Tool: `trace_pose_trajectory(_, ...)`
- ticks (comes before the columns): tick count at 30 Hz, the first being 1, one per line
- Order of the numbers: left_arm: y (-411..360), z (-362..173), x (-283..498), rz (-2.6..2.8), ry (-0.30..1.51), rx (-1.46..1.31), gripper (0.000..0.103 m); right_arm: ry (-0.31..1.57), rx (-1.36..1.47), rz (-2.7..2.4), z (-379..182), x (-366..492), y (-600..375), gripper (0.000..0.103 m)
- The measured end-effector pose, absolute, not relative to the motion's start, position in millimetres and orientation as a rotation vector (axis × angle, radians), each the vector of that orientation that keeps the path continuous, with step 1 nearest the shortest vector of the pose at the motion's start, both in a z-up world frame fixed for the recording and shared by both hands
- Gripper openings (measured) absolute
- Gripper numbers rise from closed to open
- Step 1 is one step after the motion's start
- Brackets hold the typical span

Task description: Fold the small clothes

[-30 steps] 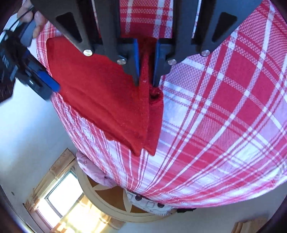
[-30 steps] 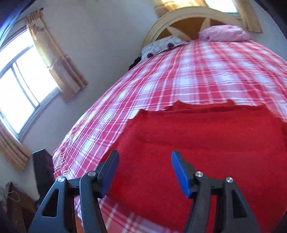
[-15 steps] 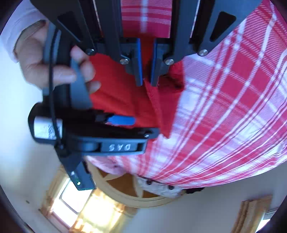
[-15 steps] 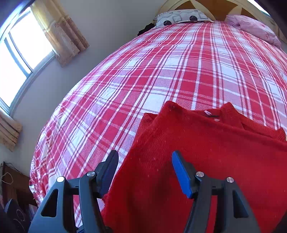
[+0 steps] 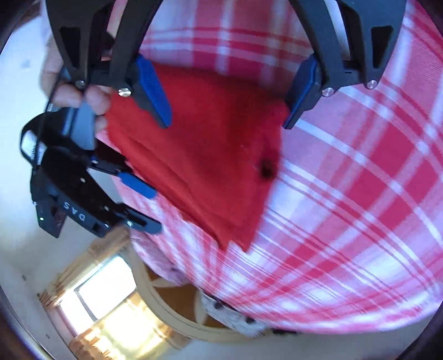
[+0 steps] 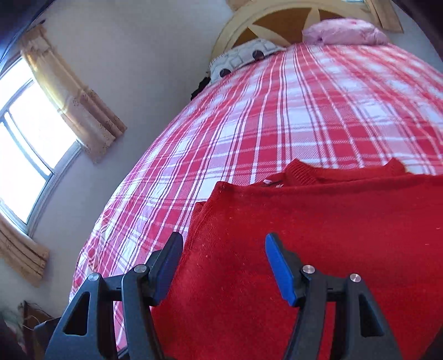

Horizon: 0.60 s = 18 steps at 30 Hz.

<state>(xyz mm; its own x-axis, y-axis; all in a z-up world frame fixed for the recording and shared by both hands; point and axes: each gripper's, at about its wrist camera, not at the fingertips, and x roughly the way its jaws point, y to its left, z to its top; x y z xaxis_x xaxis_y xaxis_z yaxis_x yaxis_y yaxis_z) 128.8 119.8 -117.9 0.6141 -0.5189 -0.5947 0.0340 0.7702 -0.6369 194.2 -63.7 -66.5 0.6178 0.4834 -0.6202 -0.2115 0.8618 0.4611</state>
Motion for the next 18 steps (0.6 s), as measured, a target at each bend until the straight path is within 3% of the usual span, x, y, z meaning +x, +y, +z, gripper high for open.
trace_pose_trajectory(3,120.4,-119.9,133.2,-0.309,0.838,-0.648,0.078,0.811,0.349,0.425,-63.1,187.6,-65.9,0.063)
trace_pose_trajectory(4,122.2,-119.6,135.9,-0.292,0.834,-0.666,0.071,0.813,0.343,0.428,-63.0,186.0,-66.2,0.063)
trace_pose_trajectory(6,128.0,-120.3,142.5,-0.258,0.825,-0.713,0.046,0.820,0.330,0.430,-62.3,183.8,-67.5,0.063)
trace_pose_trajectory(7,131.1,-122.4,146.5,-0.240,0.831,-0.735,0.019,0.824,0.319,0.432,-61.1,183.7,-67.2,0.063)
trace_pose_trajectory(8,132.7,-125.4,149.4,-0.224,0.844,-0.748,0.013,0.827,0.312,0.434,-60.8,183.3,-66.7,0.063)
trace_pose_trajectory(18,92.8,-93.8,125.4,-0.203,0.674,-0.452,0.011,0.959,0.196,0.541,-61.9,214.7,-26.1,0.063)
